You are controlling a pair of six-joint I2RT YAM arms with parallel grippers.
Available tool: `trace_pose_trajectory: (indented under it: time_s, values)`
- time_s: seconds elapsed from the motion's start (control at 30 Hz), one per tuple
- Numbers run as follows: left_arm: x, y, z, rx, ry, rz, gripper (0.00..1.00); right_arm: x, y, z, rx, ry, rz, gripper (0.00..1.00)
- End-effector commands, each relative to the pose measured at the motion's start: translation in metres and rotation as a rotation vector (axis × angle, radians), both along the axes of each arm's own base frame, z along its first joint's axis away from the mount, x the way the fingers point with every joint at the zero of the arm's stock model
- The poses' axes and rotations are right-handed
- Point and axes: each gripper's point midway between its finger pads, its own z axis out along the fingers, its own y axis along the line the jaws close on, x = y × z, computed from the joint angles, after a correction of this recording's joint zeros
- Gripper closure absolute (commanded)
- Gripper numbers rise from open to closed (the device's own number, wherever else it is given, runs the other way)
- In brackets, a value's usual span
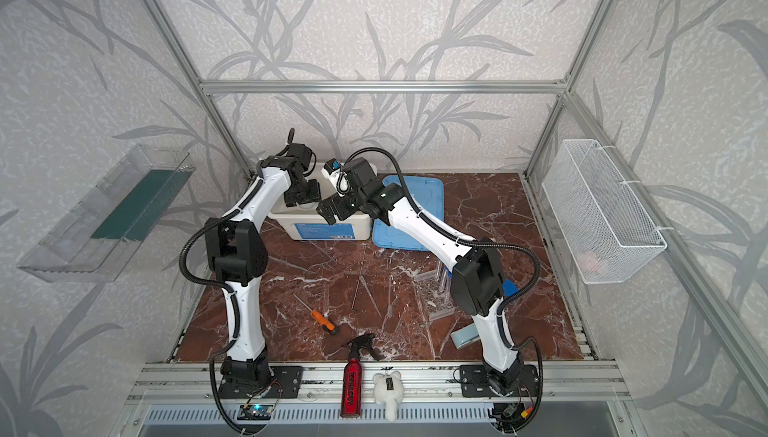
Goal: Organize the chemistry lab equipment
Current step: 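Lower the white dish into the bin with the left gripper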
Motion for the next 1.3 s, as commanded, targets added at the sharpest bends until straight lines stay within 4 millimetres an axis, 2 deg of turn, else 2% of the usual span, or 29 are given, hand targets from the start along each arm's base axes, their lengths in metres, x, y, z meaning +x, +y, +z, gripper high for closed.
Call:
trace_pose_trajectory:
  time_s: [0.0,0.13,0.5,0.77,1.0,1.13,1.27]
  values:
    - [-0.021,0.013,-0.014,0.054,0.076,0.008,0.52,-0.003,0.001,-0.003,-0.009,0.026,0.025,0.01]
    - [-0.029,0.013,-0.025,0.046,0.088,0.010,0.53,-0.001,0.003,-0.007,-0.003,0.031,0.019,0.01]
    - [-0.021,0.010,-0.057,0.031,0.114,0.021,0.53,0.009,0.014,-0.017,0.037,0.056,0.003,0.01]
    - [-0.027,0.011,-0.085,0.045,0.152,0.030,0.53,0.011,0.016,-0.027,0.034,0.074,-0.006,0.01]
    - [-0.028,0.001,-0.101,0.018,0.170,0.014,0.46,0.010,0.017,-0.027,0.061,0.091,-0.007,0.01]
    - [-0.032,0.000,-0.115,0.030,0.193,0.016,0.45,0.013,0.016,-0.022,0.114,0.111,-0.016,0.01]
    - [-0.034,0.001,-0.117,0.033,0.198,0.021,0.43,0.014,0.009,-0.021,0.095,0.088,-0.031,0.01]
